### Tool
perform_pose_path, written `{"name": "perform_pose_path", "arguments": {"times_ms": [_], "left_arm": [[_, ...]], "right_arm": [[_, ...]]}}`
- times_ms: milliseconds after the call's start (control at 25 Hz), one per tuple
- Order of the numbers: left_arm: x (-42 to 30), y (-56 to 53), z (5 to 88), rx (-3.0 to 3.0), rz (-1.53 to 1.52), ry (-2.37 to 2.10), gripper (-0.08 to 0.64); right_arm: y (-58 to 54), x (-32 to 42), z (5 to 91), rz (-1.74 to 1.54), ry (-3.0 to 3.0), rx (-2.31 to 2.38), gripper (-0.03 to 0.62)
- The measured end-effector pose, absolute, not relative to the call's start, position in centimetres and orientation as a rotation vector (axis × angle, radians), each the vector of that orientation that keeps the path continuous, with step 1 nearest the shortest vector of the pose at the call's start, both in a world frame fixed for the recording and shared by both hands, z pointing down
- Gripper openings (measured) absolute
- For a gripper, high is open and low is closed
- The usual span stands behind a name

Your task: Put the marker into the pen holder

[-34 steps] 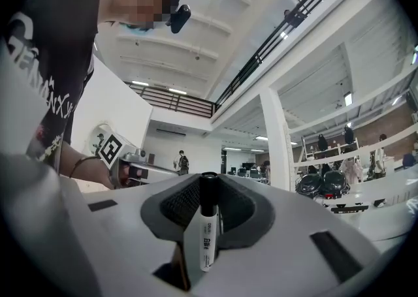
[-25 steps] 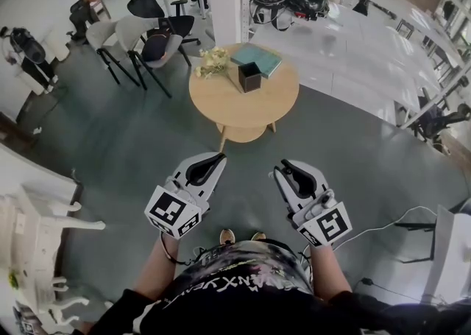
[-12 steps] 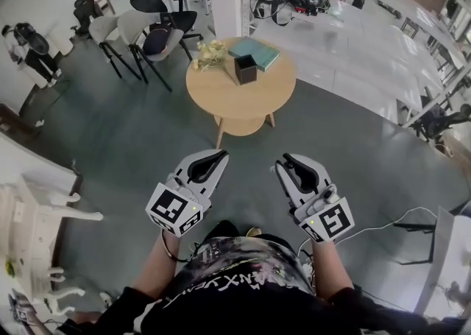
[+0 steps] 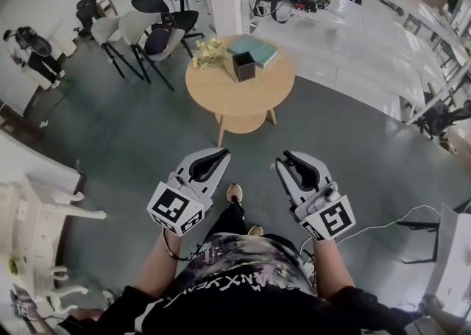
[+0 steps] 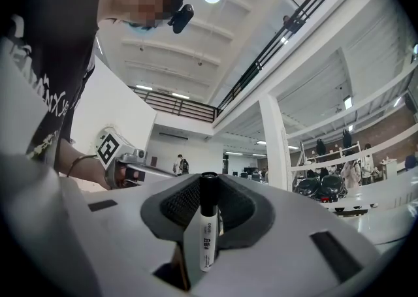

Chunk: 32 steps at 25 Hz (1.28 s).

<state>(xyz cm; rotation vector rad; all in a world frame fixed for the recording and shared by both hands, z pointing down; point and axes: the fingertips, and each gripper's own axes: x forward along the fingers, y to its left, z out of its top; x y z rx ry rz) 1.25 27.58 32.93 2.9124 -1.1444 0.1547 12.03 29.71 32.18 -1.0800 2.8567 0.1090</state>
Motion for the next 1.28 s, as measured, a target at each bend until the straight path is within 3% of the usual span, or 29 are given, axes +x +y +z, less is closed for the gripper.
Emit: {"name": "perform_pose_path", "arguments": {"times_ms": [680,1280], "left_arm": [[0.3,22.2,34.2,2.909,0.137,-1.169,0.025],[-2.0,10.9,35.0,2.904,0.138,-1.136,0.025]], "right_arm": [[24.6,10.9,33.4,0.114,2.877,-1.061,0.074],[13.6,8.8,33.9,0.101,2.882,-1.097,0.074]]}}
